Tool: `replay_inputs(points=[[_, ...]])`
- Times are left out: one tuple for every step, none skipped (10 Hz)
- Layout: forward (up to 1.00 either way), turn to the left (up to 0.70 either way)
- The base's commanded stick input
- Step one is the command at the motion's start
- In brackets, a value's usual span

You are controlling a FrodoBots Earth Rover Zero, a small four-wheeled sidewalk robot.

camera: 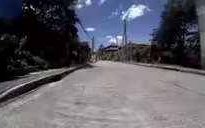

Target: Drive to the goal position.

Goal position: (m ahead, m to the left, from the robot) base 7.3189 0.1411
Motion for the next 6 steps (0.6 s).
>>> replay_inputs(points=[[1.00, -0.34], [1.00, -0.19], [1.00, -0.05], [1.00, 0.00], [1.00, 0.00], [1.00, 0.00]])
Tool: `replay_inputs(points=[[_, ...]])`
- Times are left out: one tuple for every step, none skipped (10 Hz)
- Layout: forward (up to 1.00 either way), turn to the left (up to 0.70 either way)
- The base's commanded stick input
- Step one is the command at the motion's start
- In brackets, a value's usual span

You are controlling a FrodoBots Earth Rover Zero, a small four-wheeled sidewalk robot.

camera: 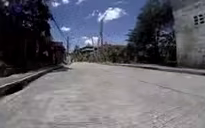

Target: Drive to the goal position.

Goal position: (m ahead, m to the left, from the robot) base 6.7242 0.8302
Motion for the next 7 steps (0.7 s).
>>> replay_inputs(points=[[1.00, 0.00], [1.00, 0.00], [1.00, 0.00], [1.00, 0.00], [1.00, 0.00], [1.00, 0.00], [1.00, 0.00]])
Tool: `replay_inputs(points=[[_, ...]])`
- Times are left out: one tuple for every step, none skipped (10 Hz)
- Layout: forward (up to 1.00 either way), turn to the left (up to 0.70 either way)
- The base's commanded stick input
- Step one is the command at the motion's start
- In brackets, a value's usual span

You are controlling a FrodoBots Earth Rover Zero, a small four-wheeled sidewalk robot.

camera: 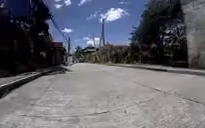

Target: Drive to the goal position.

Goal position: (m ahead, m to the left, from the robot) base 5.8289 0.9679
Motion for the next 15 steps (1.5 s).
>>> replay_inputs(points=[[1.00, 0.00], [1.00, 0.00], [1.00, 0.00], [1.00, 0.00], [1.00, 0.00], [1.00, 0.00], [1.00, 0.00], [1.00, 0.00], [1.00, 0.00], [1.00, 0.00], [1.00, 0.00], [1.00, 0.00], [1.00, 0.11], [1.00, 0.07], [1.00, 0.03]])
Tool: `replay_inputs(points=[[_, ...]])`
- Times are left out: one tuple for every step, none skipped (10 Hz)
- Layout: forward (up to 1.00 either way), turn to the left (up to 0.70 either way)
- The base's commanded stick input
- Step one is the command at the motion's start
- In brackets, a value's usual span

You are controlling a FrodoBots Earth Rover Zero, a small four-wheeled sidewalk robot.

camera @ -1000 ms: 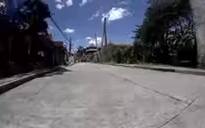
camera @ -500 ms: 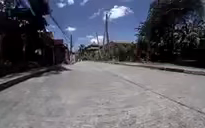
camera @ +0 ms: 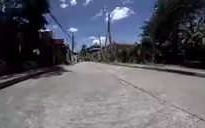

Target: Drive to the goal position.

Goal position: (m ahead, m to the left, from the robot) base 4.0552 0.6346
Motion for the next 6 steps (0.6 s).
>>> replay_inputs(points=[[1.00, 0.00], [1.00, 0.00], [1.00, 0.00], [1.00, 0.00], [1.00, 0.00], [1.00, 0.00]])
